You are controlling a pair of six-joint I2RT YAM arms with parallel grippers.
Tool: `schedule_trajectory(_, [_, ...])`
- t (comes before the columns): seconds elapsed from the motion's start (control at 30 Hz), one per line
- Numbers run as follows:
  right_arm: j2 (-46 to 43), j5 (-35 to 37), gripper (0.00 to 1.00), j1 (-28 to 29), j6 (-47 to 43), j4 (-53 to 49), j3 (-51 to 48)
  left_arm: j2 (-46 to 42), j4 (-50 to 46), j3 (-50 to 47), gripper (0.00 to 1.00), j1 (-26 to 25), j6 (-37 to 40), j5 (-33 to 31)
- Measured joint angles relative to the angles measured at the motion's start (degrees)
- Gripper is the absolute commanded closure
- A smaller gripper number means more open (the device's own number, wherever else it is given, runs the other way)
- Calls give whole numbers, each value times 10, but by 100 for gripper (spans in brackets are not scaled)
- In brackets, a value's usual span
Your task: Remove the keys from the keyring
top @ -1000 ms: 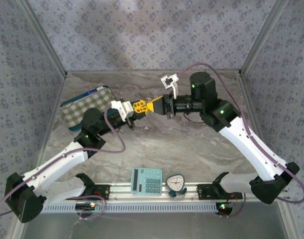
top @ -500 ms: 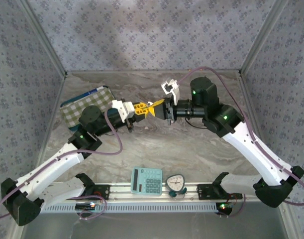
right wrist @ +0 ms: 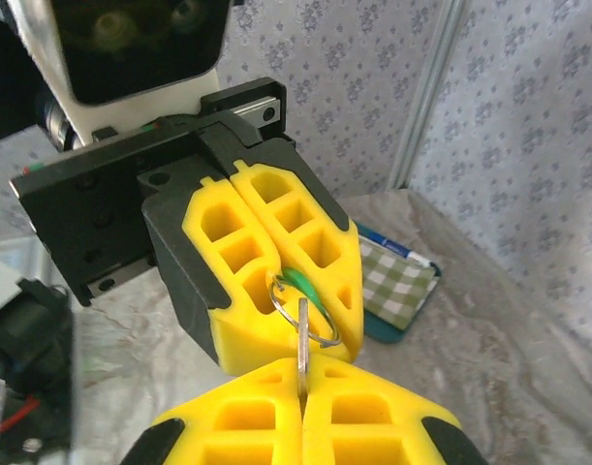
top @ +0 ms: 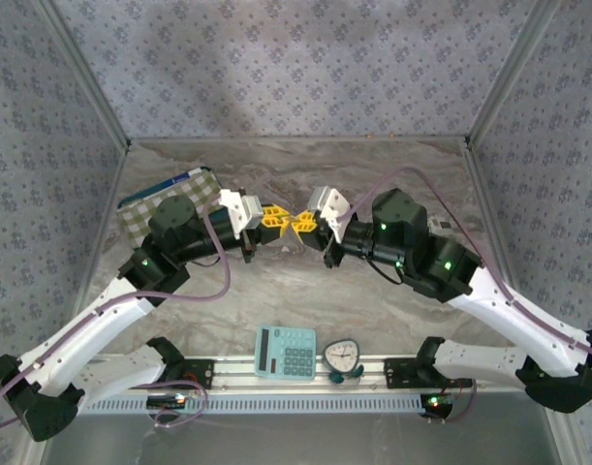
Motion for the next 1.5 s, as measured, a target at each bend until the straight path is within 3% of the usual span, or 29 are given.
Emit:
schedule_trajectory(0.2, [-6, 57, 100, 29, -70, 16, -12, 2, -25, 11, 100, 0, -16, 4])
schedule_trajectory(0.63, [-13, 102, 100, 52, -167, 21, -22, 12, -63, 33, 100, 0, -32, 13])
schedule_trajectory(1.5, [54, 211, 100, 108, -285, -71, 58, 19, -142, 65, 100, 10, -36, 18])
